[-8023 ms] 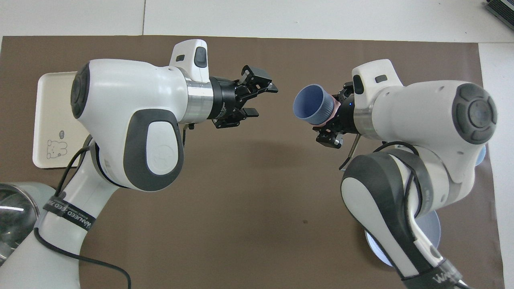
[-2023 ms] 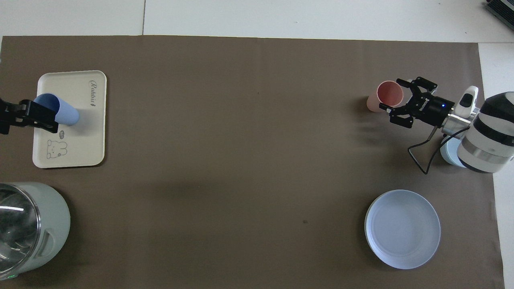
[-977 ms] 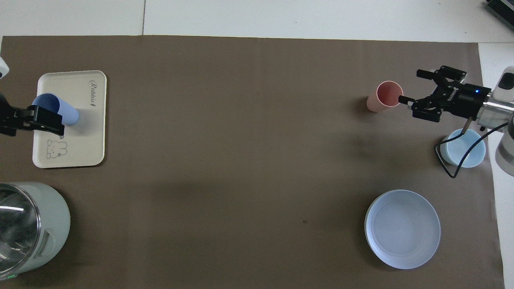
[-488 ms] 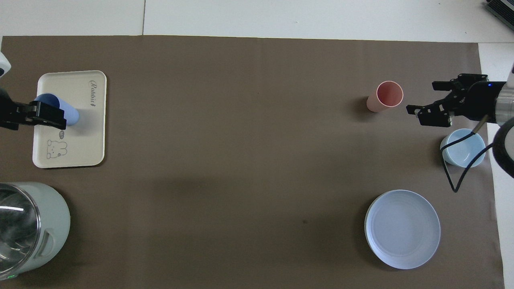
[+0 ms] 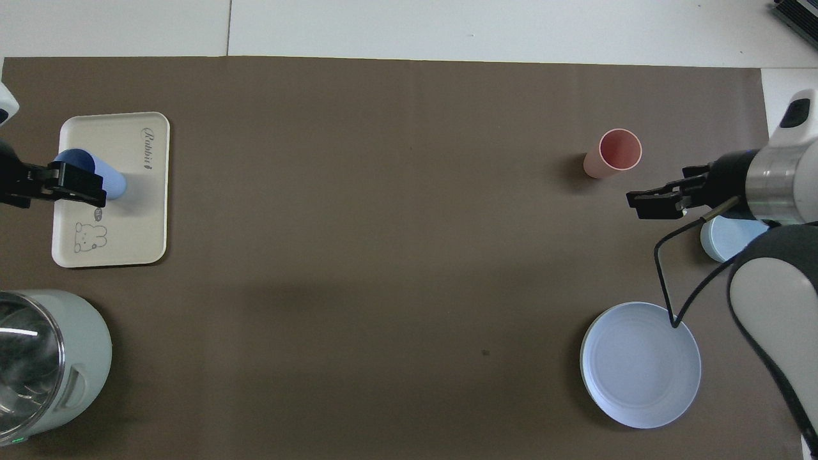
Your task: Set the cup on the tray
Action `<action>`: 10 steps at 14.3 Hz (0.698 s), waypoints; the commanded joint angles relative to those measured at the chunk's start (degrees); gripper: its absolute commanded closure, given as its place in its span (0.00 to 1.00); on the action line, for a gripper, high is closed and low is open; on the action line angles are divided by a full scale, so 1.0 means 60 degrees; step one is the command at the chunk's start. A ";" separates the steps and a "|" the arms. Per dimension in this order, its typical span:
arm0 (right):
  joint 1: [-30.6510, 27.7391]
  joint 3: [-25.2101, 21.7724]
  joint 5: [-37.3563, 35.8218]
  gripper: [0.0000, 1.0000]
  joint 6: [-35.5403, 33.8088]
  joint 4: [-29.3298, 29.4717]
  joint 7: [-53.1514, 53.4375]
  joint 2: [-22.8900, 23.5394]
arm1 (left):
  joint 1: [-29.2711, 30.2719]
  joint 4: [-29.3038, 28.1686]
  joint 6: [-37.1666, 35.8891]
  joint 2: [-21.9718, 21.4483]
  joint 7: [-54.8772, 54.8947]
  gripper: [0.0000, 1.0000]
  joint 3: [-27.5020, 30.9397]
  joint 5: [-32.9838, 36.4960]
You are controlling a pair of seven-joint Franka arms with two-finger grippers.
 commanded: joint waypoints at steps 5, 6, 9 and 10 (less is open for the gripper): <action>0.0104 -0.0086 -0.0976 0.00 -0.3544 0.2186 0.2719 0.0155 | 0.0034 -0.0487 0.0183 -0.0367 0.0091 0.00 0.0019 0.0053; -0.0072 -0.0087 -0.0874 0.00 -0.4172 0.2494 0.2719 0.0169 | 0.0049 -0.0486 0.0183 -0.0352 0.0091 0.00 0.0019 0.0053; -0.0600 -0.0101 -0.0858 0.00 -0.5509 0.2995 0.2720 0.0184 | 0.0034 -0.0501 0.0183 -0.0367 0.0091 0.00 0.0033 0.0053; -0.0790 -0.0087 -0.0859 0.00 -0.5511 0.2850 0.2676 0.0097 | 0.0034 -0.0487 0.0168 -0.0352 0.0091 0.00 0.0033 0.0053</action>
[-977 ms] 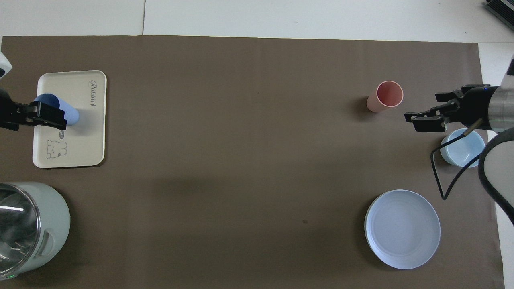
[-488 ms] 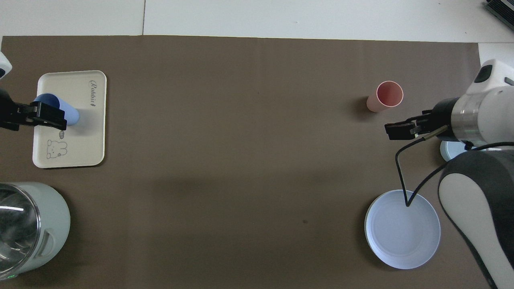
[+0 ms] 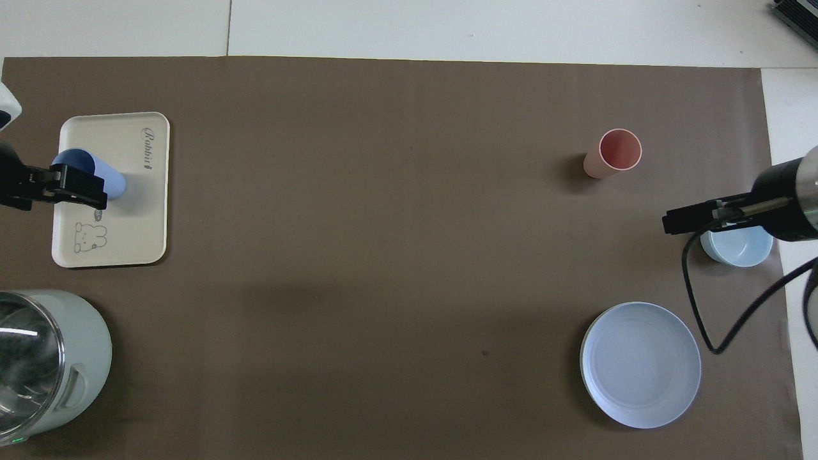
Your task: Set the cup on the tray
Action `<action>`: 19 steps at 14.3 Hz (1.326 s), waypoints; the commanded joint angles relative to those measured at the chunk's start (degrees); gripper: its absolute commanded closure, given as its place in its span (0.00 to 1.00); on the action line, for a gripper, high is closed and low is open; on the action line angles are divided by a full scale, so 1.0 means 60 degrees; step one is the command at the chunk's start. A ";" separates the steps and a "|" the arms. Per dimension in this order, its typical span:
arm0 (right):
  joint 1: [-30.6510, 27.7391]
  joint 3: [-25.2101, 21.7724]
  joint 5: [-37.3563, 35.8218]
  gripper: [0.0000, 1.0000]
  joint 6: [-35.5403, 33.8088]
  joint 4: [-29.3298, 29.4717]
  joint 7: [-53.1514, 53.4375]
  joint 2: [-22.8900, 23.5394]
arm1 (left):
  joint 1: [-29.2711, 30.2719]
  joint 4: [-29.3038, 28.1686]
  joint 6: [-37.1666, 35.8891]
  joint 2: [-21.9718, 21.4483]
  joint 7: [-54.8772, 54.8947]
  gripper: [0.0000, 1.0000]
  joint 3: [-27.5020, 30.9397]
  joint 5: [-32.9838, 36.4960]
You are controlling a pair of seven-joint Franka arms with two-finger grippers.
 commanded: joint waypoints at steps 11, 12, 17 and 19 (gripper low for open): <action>-0.0361 0.0064 -0.0880 0.00 0.0180 0.0183 0.0182 0.0136 | 0.0032 -0.0383 0.0123 -0.0313 0.0087 0.00 0.0041 0.0053; -0.0376 0.0078 -0.0749 0.00 0.0137 0.0183 0.0240 0.0136 | 0.0032 -0.0383 0.0123 -0.0328 0.0087 0.00 0.0041 0.0053; -0.0463 0.0064 -0.0411 0.00 -0.0099 0.0140 0.0402 0.0107 | 0.0032 -0.0383 0.0109 -0.0328 0.0102 0.00 0.0026 0.0053; -0.0406 0.0078 -0.0498 0.00 -0.0011 0.0110 0.0402 0.0092 | 0.0032 -0.0383 0.0109 -0.0314 0.0102 0.00 0.0041 0.0053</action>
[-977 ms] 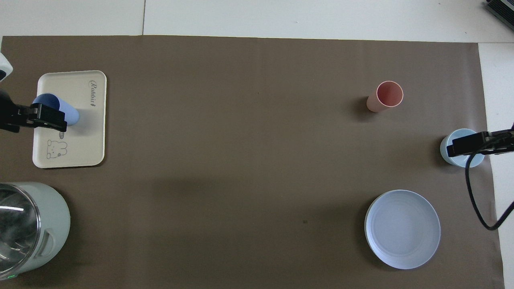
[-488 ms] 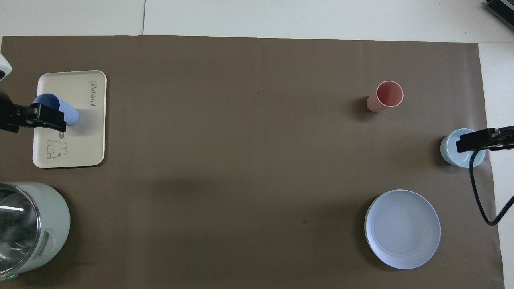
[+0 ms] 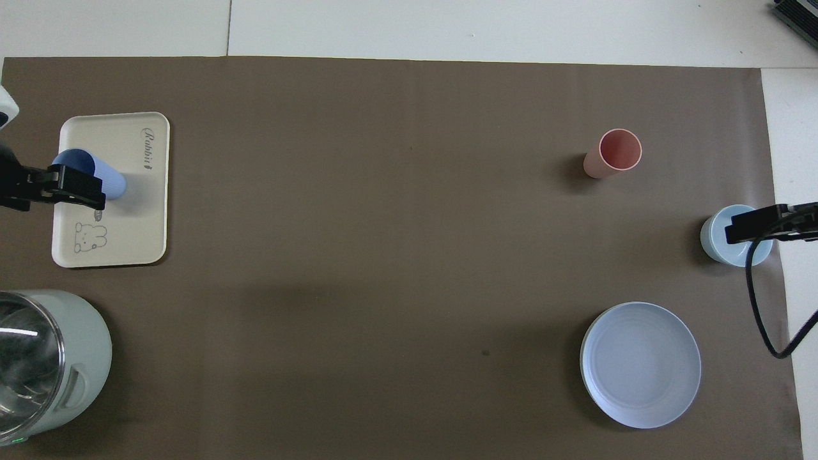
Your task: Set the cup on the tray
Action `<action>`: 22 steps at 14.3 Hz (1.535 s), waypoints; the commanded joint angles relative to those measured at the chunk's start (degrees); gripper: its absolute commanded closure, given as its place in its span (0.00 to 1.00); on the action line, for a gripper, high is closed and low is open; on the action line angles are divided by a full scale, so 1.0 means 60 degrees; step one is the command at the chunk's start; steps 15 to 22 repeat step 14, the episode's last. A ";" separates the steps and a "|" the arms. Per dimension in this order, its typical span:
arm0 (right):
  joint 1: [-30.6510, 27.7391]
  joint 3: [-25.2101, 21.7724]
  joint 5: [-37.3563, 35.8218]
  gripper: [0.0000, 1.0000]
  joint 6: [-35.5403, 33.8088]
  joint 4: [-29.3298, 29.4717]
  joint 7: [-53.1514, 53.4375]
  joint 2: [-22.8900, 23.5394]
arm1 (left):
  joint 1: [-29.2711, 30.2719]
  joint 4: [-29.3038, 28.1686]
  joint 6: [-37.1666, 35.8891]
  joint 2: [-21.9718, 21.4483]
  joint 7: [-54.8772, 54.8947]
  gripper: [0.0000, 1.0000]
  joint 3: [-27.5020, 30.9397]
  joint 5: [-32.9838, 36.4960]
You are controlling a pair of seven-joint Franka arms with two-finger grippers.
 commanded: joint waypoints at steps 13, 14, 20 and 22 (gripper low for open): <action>-0.0048 0.0066 0.0064 0.00 0.0054 -0.0004 0.0191 0.0017 | 0.0001 -0.0242 0.0180 -0.0264 0.0098 0.00 0.0007 0.0039; -0.0048 0.0066 0.0064 0.00 0.0054 -0.0004 0.0191 0.0017 | 0.0001 -0.0242 0.0195 -0.0264 0.0113 0.00 0.0007 0.0039; -0.0048 0.0066 0.0064 0.00 0.0054 -0.0004 0.0191 0.0017 | 0.0001 -0.0242 0.0195 -0.0264 0.0113 0.00 0.0007 0.0039; -0.0048 0.0066 0.0064 0.00 0.0054 -0.0004 0.0191 0.0017 | 0.0001 -0.0242 0.0195 -0.0264 0.0113 0.00 0.0007 0.0039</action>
